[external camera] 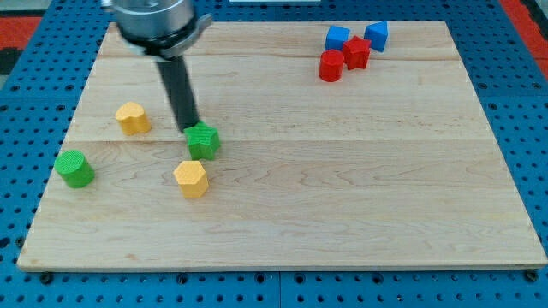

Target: Push the green star closer to red circle

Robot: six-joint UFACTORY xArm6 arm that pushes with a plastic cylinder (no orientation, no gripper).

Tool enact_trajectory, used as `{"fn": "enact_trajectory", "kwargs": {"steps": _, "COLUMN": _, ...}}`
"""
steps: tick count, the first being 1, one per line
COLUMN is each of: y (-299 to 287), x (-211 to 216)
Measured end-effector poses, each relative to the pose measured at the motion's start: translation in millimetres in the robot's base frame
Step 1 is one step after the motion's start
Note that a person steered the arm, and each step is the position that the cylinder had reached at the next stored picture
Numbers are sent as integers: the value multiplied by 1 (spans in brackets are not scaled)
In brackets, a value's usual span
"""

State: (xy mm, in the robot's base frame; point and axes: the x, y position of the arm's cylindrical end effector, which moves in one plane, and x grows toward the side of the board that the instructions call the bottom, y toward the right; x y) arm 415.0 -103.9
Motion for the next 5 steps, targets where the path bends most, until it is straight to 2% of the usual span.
{"fn": "enact_trajectory", "kwargs": {"steps": 1, "y": 8, "x": -5}}
{"fn": "enact_trajectory", "kwargs": {"steps": 2, "y": -59, "x": 1}}
{"fn": "enact_trajectory", "kwargs": {"steps": 3, "y": -7, "x": 23}}
{"fn": "enact_trajectory", "kwargs": {"steps": 4, "y": 38, "x": 26}}
{"fn": "enact_trajectory", "kwargs": {"steps": 5, "y": 18, "x": 40}}
